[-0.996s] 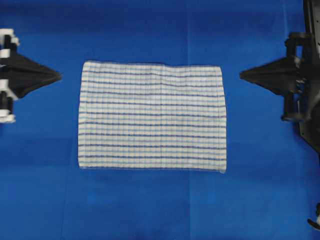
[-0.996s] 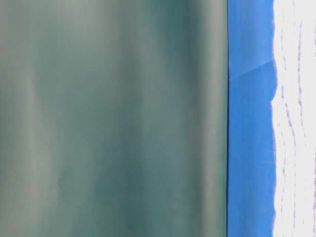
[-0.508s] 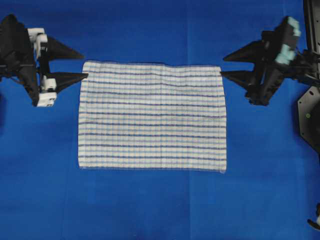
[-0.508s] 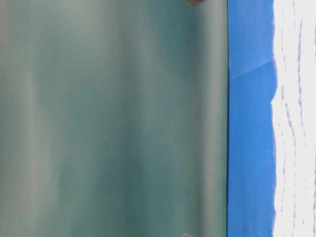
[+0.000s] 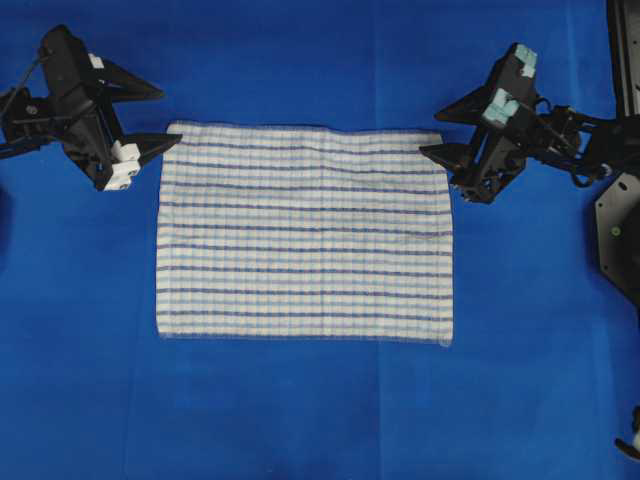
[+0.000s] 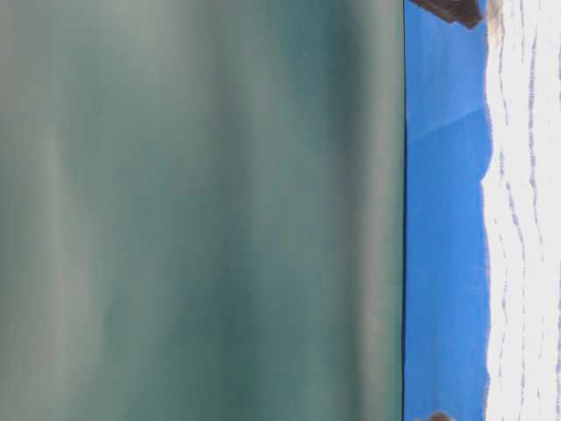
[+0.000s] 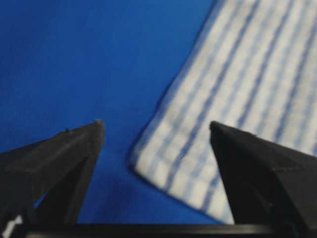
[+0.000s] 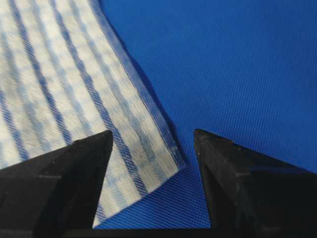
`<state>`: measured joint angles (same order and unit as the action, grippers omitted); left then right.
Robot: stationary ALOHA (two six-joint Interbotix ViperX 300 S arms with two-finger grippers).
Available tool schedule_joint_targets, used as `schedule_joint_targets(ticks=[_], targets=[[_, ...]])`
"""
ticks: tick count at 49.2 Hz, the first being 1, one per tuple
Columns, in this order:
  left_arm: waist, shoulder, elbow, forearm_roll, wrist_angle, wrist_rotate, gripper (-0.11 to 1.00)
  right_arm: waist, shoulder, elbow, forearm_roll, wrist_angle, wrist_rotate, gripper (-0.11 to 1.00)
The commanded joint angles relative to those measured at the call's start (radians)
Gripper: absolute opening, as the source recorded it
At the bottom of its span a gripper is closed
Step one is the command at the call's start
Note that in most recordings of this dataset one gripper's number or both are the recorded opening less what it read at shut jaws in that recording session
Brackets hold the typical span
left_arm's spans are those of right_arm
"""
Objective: Fold the blue towel.
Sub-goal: 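Move both grippers to the towel's far corners and grasp them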
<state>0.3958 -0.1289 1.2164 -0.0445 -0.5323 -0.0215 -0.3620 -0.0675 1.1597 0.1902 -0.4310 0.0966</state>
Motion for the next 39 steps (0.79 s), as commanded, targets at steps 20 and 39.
schedule_joint_targets(ticks=[20, 39], targets=[[0.009, 0.173, -0.041, -0.002, -0.038, -0.018, 0.77, -0.002, 0.075, -0.012, 0.032, -0.055, 0.0, 0.68], [-0.015, 0.184, -0.048, -0.003, -0.031, -0.037, 0.04, 0.009, 0.075, -0.015, 0.023, -0.055, -0.009, 0.09]])
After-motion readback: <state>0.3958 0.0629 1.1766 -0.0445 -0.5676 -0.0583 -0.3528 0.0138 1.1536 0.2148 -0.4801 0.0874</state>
